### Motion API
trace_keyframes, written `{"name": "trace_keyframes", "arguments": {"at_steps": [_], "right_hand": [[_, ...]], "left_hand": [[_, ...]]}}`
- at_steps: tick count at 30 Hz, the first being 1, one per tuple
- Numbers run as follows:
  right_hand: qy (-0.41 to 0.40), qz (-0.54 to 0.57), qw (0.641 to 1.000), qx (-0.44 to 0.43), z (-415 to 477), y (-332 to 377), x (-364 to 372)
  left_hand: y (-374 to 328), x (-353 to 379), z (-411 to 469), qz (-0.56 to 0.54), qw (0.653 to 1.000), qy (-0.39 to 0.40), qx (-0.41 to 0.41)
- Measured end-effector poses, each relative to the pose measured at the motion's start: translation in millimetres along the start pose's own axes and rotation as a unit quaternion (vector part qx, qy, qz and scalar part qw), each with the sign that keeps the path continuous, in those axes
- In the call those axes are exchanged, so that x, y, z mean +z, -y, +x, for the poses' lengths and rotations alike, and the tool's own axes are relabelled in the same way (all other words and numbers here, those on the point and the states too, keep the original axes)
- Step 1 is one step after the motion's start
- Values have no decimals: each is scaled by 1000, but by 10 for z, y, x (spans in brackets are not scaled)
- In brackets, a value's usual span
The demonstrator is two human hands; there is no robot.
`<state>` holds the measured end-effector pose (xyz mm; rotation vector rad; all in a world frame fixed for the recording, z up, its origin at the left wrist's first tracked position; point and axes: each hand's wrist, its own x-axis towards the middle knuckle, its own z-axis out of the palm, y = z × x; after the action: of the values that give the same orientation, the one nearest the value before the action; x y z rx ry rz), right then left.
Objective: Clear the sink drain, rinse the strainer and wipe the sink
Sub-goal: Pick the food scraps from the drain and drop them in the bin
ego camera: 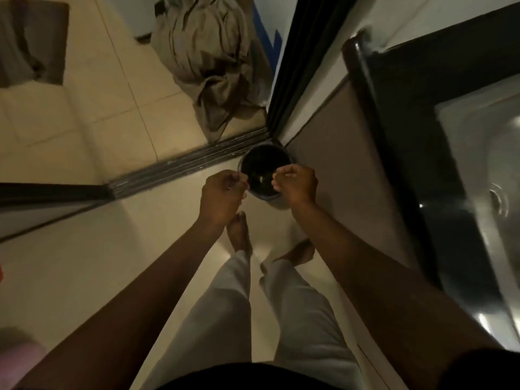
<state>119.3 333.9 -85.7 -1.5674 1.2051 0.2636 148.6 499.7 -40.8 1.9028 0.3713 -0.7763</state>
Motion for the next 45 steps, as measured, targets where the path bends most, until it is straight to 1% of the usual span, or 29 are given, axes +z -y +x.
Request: {"name": "trace_keyframes", "arguments": {"at_steps": [5,7,11,15,19,25,28,34,37,39,42,45], "right_hand": [[-37,-110,993,-18,495,-89,309],[-41,-135,990,-20,608,-99,360],[-39,-141,989,-19,670,-72,373],[-46,-129,990,-36,580,21,250],[-63,-83,992,-66,229,180,26],[-66,-8,982,-176,-745,525,-558],[-69,35,975,-208,-1244,622,-994],[-95,155,959,-216,-1897,613,-1794],[-133,213,944,-215,-2094,512,-2182],[-154,247,933,-213,-2173,415,-2446],[-207,296,908,-211,-2268,218,-2873],[-257,337,886,-192,-2309,21,-3295]], "left_hand": [[180,41,398,-10,999,-3,-33],[194,24,488,-16,999,1,-36],[134,-39,535,-33,999,0,-37],[-5,-50,518,-33,999,7,-18],[-251,-25,366,-27,999,19,21],[-859,38,-207,-10,992,52,112],[-1180,114,-590,10,985,72,158],[-1628,369,-1185,32,969,122,211],[-1815,624,-1469,20,957,162,239],[-1900,830,-1646,16,950,201,236],[-1997,1196,-1894,20,936,258,240],[-2099,1601,-2101,40,924,285,253]]}}
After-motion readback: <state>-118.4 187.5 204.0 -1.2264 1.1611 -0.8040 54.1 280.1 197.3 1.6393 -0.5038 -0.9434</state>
